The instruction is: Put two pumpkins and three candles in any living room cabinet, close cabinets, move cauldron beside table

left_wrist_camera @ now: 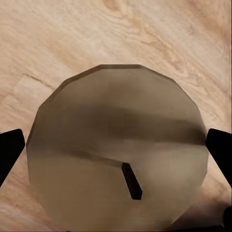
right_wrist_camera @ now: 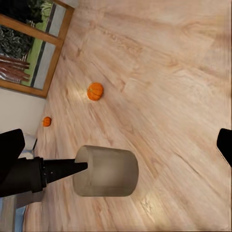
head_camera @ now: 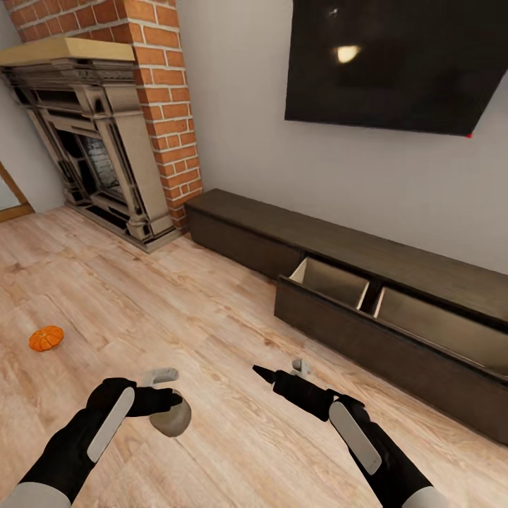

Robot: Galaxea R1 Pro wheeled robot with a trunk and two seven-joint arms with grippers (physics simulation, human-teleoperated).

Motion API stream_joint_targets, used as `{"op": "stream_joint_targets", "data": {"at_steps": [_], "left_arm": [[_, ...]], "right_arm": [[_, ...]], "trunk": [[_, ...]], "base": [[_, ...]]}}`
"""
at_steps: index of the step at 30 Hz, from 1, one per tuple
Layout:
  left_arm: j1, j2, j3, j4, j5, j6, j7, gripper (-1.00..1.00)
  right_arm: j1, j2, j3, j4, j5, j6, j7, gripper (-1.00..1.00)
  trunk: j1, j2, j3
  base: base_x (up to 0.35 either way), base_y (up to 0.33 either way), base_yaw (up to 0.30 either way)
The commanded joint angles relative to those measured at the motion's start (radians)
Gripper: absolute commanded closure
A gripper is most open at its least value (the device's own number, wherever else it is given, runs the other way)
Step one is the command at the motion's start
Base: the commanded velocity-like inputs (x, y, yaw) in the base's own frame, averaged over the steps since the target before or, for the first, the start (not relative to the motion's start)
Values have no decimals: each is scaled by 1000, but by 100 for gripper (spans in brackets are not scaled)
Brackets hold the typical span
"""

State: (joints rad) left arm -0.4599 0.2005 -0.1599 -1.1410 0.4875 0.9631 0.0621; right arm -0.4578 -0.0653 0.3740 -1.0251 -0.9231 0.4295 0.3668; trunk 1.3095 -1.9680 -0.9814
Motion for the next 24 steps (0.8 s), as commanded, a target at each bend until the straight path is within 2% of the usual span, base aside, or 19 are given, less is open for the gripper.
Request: {"op": "stream_joint_targets", "data": {"at_steps": [1,6,9,24], "left_arm": [[0,1,-2,-2,6,3,5,100],[0,-1,1,-3,-40,3,5,100],[0,-1,4,-3,-55,3,5,100],[0,-6,3,-2,-62,3,5,100]], "right_arm": [[-1,-1,2,0,-7,3,0,-100],[-1,-1,2,0,-7,3,0,-100],[-1,-1,2,0,-7,3,0,-100],[-1,-1,2,0,-7,3,-1,-100]], "trunk": [[-5,7,3],[-24,42,24],[-35,63,36],[-93,168,97]], "base": [[-267,-229,-237],[-267,-229,-237],[-267,-229,-237],[-267,-229,-237]]}}
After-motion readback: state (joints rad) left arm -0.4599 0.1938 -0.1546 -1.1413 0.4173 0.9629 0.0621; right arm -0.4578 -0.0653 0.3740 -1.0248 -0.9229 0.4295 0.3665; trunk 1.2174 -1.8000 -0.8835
